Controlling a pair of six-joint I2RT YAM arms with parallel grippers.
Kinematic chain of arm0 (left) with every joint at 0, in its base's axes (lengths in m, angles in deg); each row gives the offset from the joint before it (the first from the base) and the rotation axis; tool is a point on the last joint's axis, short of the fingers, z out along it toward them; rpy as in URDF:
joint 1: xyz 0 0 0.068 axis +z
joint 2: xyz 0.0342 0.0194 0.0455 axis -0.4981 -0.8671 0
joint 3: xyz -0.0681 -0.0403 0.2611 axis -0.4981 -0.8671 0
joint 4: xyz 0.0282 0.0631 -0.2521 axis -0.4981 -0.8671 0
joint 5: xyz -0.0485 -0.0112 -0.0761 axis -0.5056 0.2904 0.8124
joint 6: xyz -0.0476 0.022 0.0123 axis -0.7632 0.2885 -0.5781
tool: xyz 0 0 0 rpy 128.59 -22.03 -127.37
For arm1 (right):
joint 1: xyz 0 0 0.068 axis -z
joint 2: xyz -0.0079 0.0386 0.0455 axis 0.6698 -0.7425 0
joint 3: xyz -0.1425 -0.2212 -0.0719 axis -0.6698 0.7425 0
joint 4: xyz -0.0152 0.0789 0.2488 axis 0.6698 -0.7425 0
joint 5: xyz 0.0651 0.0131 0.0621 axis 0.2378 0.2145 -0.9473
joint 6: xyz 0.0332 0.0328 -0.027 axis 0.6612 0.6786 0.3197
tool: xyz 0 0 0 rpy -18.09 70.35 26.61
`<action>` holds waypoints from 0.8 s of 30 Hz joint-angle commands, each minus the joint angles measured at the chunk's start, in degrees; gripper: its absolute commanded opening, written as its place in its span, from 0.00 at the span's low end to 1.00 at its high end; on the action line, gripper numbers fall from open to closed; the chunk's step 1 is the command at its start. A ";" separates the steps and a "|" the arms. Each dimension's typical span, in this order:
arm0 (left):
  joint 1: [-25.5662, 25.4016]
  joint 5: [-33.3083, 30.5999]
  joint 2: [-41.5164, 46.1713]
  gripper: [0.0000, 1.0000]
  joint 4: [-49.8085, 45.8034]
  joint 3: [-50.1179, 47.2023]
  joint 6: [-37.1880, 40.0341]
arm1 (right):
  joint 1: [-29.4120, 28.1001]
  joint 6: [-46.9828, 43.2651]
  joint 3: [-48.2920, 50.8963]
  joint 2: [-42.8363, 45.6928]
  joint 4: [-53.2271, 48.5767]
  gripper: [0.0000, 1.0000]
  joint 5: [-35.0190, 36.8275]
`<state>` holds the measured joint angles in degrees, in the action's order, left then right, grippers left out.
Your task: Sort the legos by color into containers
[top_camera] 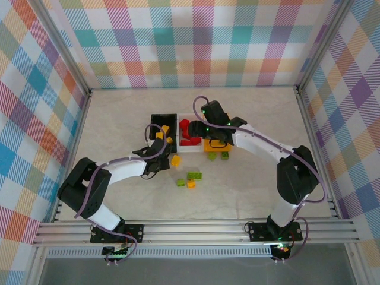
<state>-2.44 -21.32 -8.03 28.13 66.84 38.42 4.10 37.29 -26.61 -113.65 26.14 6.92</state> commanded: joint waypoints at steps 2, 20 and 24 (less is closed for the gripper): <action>0.76 -0.74 2.36 0.23 -1.39 -0.17 0.03 | -0.26 0.20 0.80 2.85 0.39 0.70 0.27; 5.11 -5.39 -6.24 0.16 -13.88 29.92 4.90 | -0.19 2.83 14.61 13.17 2.58 0.70 0.84; 6.56 -5.25 -12.90 0.17 -15.73 36.21 6.11 | -0.19 3.02 16.63 15.40 2.52 0.71 1.14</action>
<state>3.11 -25.21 -18.65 16.37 99.63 42.31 4.12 39.28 -10.81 -100.88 27.89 7.40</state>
